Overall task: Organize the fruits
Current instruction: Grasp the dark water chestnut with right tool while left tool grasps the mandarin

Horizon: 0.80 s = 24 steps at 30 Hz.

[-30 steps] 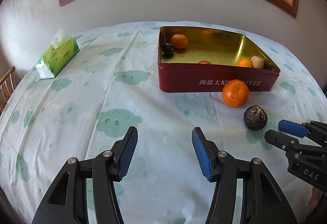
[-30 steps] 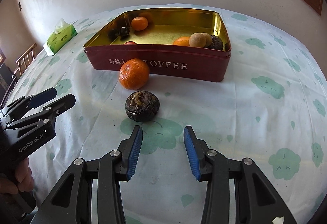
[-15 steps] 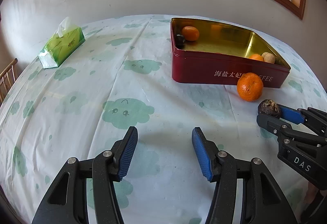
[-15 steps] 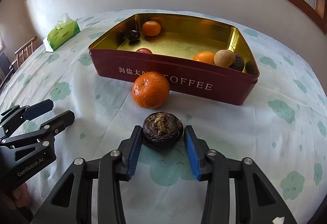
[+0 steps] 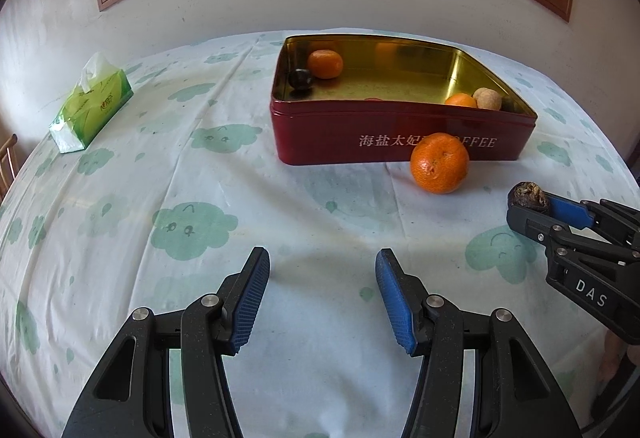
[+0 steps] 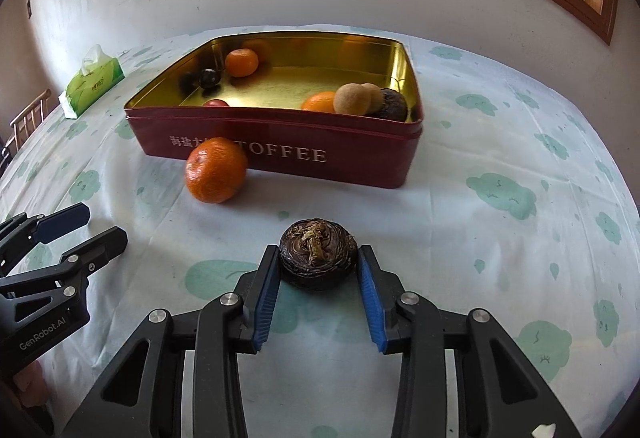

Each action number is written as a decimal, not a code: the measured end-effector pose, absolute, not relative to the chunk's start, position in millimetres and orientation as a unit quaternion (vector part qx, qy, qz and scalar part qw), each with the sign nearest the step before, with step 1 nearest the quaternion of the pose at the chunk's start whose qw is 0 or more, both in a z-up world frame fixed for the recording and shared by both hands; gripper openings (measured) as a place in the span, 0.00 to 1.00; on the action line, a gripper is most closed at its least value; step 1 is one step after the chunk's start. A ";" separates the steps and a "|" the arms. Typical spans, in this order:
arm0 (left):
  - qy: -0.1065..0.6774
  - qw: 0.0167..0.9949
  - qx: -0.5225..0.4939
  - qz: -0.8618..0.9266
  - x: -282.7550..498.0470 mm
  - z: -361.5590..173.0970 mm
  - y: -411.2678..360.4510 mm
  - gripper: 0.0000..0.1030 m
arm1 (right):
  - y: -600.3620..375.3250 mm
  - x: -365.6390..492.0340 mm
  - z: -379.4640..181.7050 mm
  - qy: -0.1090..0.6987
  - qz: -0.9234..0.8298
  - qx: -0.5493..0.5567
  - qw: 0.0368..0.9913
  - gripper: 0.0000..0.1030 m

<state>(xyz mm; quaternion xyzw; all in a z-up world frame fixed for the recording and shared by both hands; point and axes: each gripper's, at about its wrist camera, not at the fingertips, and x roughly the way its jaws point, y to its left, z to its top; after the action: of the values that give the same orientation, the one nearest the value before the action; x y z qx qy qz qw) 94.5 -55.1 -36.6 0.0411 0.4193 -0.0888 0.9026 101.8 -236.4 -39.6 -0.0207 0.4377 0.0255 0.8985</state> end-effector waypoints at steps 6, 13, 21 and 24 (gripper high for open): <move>0.417 0.901 0.051 -0.109 95.9 -37.1 -79.7 0.55 | -266.6 101.7 -39.7 0.437 0.003 -0.014 0.899 0.34; 0.423 0.897 0.041 -0.125 102.0 -37.4 -97.4 0.55 | -294.1 104.2 -39.5 0.436 -0.016 -0.005 0.900 0.34; 0.422 0.896 0.048 -0.131 119.5 -38.1 -122.3 0.55 | -308.2 106.1 -39.2 0.436 -0.025 0.011 0.900 0.35; 0.424 0.895 0.045 -0.127 127.9 -38.9 -128.5 0.55 | -307.7 105.4 -39.1 0.435 -0.024 0.014 0.900 0.35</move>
<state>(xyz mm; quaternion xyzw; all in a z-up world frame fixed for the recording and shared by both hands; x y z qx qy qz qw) 127.9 -128.5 -38.9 0.0453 0.4244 -0.1270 0.8954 105.4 -307.7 -39.1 0.0143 0.4351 -0.0238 0.8999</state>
